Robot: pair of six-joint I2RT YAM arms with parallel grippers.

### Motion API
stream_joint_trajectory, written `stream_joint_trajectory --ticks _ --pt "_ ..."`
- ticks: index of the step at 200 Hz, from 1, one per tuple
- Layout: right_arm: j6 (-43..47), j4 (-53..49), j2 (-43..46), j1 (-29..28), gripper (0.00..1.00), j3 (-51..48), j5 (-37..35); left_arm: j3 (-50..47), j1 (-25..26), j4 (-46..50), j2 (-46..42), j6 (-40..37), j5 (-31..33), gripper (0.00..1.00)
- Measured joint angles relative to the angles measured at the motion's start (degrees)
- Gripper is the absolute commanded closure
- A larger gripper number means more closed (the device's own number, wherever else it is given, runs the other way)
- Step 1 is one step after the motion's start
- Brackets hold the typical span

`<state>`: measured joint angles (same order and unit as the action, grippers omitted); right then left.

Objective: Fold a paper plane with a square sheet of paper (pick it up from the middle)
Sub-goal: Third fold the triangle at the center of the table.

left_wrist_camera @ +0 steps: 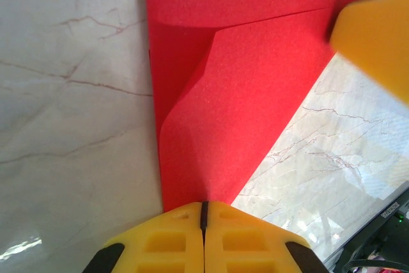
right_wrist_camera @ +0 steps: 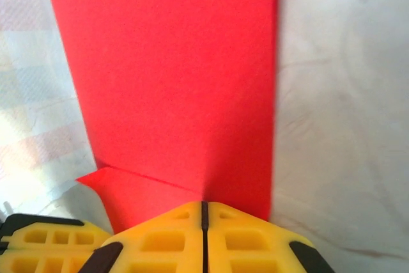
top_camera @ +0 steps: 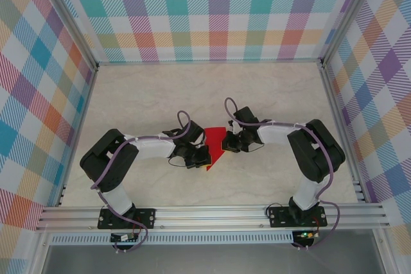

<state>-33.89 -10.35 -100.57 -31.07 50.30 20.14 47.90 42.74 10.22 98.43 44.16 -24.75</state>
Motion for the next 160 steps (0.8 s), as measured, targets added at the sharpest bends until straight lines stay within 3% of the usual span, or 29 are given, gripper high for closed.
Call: stream_joint_trajectory --ticks 67,108,160 --pt "3.28 -4.76 1.62 3.52 0.92 3.58 -8.35 0.22 0.0 0.22 0.04 -0.02 0.04 0.95" --pt "1.49 -3.26 7.76 1.16 0.91 2.36 -5.29 0.72 0.0 0.9 0.31 0.0 0.02 0.95" --pt "-2.16 -0.37 4.83 -4.0 0.92 0.94 0.22 1.29 0.0 1.75 0.52 -0.02 0.02 0.95"
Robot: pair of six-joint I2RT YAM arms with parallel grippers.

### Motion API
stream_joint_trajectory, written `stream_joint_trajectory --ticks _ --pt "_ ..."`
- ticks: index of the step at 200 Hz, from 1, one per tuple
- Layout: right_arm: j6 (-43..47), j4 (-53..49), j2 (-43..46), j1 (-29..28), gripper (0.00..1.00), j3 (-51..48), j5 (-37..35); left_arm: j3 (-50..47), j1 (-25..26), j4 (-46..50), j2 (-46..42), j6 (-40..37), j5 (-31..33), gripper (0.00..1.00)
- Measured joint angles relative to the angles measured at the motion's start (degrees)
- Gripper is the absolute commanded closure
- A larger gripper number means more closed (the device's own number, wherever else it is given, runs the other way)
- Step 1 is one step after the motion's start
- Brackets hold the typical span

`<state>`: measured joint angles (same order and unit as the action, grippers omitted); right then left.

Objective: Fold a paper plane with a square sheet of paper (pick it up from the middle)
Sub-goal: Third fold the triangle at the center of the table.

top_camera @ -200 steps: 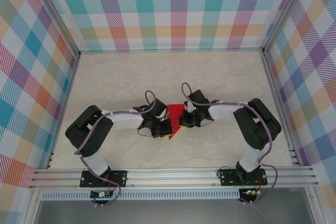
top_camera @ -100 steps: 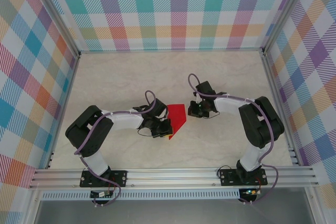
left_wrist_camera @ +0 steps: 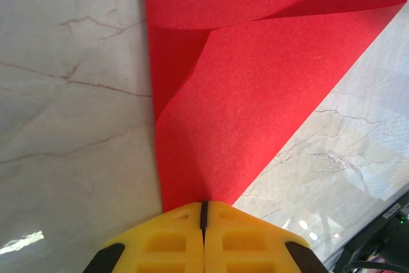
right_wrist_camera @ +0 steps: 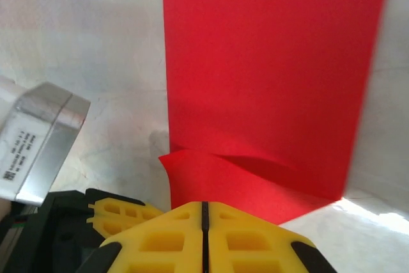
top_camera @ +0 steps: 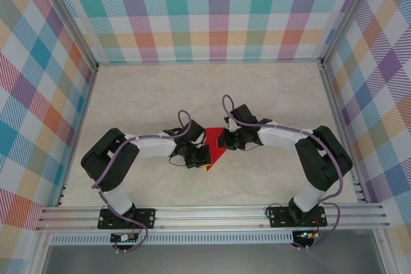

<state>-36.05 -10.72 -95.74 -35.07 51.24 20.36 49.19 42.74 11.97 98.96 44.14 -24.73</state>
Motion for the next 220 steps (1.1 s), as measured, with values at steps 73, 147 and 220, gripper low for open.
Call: stream_joint_trajectory --ticks 73,147,220 --pt "-1.25 0.55 -4.96 -0.17 0.94 0.0 -0.83 0.15 0.15 0.31 0.04 0.0 0.26 0.95" --pt "-0.72 -0.74 -4.48 2.03 0.93 -0.26 -3.56 0.2 0.15 0.37 0.04 0.0 0.35 0.96" --pt "-1.27 -2.51 3.65 0.98 0.92 -0.31 -8.5 0.2 0.15 0.37 0.04 0.0 0.33 0.96"
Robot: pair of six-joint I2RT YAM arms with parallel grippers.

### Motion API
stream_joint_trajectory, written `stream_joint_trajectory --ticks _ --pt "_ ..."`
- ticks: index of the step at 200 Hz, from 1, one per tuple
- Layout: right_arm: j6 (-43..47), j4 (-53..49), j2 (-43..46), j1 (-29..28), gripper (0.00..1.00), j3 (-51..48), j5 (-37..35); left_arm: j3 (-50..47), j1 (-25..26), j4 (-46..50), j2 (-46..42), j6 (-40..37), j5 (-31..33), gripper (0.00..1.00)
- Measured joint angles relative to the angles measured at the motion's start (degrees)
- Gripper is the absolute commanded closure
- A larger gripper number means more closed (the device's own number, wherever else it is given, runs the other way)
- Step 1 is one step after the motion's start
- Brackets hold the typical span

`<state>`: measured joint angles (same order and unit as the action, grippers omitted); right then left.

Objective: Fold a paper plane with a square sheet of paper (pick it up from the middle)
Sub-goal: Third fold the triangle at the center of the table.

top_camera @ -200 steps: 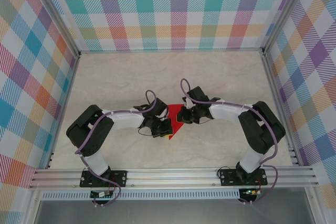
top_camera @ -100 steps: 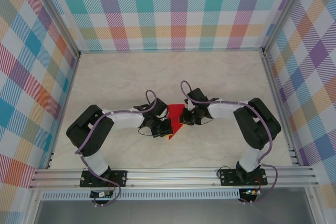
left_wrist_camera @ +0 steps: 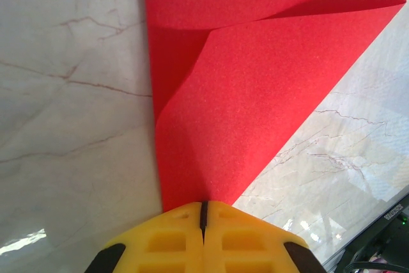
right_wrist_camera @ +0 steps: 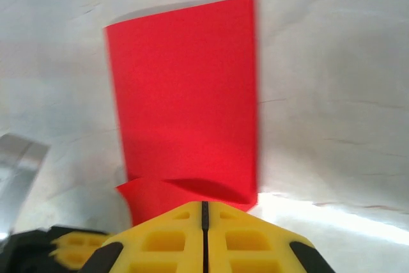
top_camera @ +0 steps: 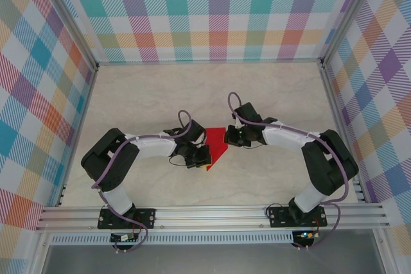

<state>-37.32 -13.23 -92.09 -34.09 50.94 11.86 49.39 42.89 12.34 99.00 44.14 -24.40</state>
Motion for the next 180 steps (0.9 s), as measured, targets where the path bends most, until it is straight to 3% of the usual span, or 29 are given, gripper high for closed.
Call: stream_joint_trajectory --ticks 56,180 --pt "-2.19 3.45 -6.43 -2.36 0.93 -0.02 6.8 0.02 0.0 0.0 0.0 0.0 0.02 0.95" --pt "-3.26 5.25 -8.17 -2.29 0.94 -1.62 6.69 1.4 0.0 1.77 -2.86 -0.59 3.02 0.92"
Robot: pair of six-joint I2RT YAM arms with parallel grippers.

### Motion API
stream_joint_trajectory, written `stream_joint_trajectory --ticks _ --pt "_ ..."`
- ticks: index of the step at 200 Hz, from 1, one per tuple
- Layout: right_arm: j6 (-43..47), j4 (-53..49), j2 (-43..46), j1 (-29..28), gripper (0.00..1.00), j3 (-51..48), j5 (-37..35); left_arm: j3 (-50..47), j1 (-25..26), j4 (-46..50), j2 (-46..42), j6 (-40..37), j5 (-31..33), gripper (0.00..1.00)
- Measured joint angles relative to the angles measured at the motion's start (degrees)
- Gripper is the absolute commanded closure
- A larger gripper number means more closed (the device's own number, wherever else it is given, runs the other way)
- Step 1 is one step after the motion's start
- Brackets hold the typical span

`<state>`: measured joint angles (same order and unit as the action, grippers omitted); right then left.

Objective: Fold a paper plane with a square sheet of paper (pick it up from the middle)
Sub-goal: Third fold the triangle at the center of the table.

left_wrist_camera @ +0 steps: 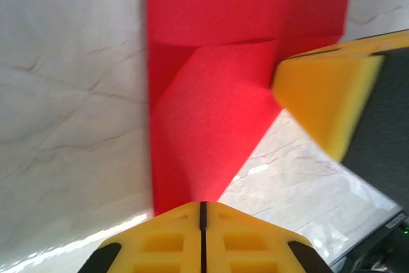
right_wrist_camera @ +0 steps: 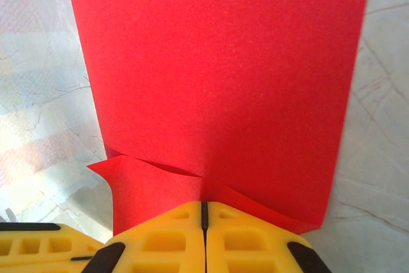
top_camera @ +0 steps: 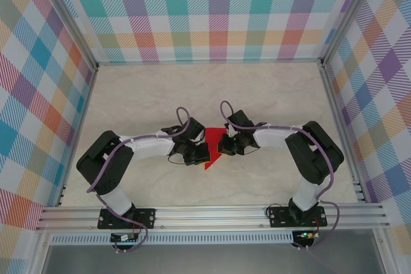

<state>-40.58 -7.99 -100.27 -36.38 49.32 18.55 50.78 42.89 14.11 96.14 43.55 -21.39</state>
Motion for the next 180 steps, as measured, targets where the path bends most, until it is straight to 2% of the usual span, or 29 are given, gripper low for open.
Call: stream_joint_trajectory --ticks 61,180 --pt "-0.81 0.5 -0.04 0.22 0.95 -0.26 0.46 0.15 0.0 -6.84 2.91 1.75 -1.99 0.92" --pt "-1.07 2.45 -0.31 0.44 0.95 -1.01 1.55 0.15 0.0 -11.02 5.64 1.73 -3.23 0.92"
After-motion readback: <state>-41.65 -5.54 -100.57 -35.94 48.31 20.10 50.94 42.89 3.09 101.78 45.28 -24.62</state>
